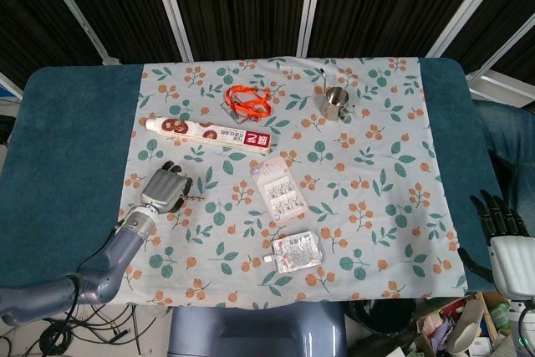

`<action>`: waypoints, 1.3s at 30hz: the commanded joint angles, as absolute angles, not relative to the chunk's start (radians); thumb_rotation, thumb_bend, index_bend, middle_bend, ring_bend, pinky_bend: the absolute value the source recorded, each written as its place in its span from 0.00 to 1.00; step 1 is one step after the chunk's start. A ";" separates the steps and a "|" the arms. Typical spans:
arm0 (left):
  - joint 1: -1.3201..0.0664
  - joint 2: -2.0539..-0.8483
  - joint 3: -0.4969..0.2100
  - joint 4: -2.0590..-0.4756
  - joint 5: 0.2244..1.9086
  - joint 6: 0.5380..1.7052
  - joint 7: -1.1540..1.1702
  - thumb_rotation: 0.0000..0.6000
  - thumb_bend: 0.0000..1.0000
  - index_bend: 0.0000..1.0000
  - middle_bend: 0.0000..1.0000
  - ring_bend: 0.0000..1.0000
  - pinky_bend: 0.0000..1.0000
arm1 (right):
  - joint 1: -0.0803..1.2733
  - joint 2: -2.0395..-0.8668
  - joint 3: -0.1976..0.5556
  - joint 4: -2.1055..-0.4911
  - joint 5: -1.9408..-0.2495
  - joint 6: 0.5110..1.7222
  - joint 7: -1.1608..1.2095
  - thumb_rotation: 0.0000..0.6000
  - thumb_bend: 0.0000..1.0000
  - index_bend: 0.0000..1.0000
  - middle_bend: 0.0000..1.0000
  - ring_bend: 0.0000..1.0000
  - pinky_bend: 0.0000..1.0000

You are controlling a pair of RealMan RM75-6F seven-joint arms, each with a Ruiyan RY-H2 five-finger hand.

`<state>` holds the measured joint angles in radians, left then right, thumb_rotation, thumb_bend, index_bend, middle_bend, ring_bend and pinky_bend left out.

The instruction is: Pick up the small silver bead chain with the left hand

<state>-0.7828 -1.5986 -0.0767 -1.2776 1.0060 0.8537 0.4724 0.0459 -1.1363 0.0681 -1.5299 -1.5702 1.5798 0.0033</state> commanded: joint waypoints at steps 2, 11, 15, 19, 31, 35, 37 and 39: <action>-0.779 -1.601 -0.076 -1.273 1.012 0.855 0.467 1.00 0.42 0.54 0.57 0.20 0.15 | 0.046 -1.137 0.068 -1.530 -1.569 1.579 0.002 1.00 0.15 0.02 0.02 0.04 0.14; -0.774 -1.605 -0.083 -1.268 1.028 0.865 0.451 1.00 0.42 0.55 0.58 0.21 0.16 | 0.046 -1.136 0.070 -1.532 -1.565 1.578 0.002 1.00 0.15 0.02 0.01 0.04 0.14; -0.767 -1.611 -0.087 -1.265 1.048 0.884 0.432 1.00 0.43 0.55 0.59 0.22 0.17 | 0.046 -1.136 0.070 -1.533 -1.565 1.577 0.001 1.00 0.15 0.02 0.02 0.04 0.14; -0.758 -1.621 -0.094 -1.255 1.070 0.903 0.404 1.00 0.43 0.56 0.59 0.22 0.17 | 0.045 -1.136 0.070 -1.533 -1.564 1.578 0.001 1.00 0.15 0.02 0.01 0.04 0.14; -0.745 -1.635 -0.118 -1.241 1.110 0.936 0.349 1.00 0.43 0.56 0.59 0.22 0.17 | 0.045 -1.135 0.071 -1.536 -1.560 1.577 -0.001 1.00 0.15 0.02 0.02 0.04 0.14; -0.742 -1.630 -0.126 -1.250 1.116 0.947 0.346 1.00 0.43 0.57 0.59 0.22 0.17 | 0.044 -1.135 0.071 -1.537 -1.560 1.577 -0.001 1.00 0.15 0.02 0.02 0.04 0.14; -0.740 -1.627 -0.131 -1.256 1.114 0.950 0.345 1.00 0.43 0.57 0.59 0.22 0.18 | 0.044 -1.134 0.071 -1.537 -1.560 1.577 -0.001 1.00 0.15 0.02 0.02 0.04 0.14; -0.738 -1.625 -0.137 -1.261 1.112 0.954 0.343 1.00 0.43 0.57 0.59 0.22 0.18 | 0.044 -1.134 0.071 -1.537 -1.560 1.577 -0.002 1.00 0.15 0.02 0.02 0.04 0.14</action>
<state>-0.7389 -1.6254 -0.1360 -1.2597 1.1124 0.9529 0.3436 0.0440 -1.1344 0.0712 -1.5367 -1.5597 1.5771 -0.0016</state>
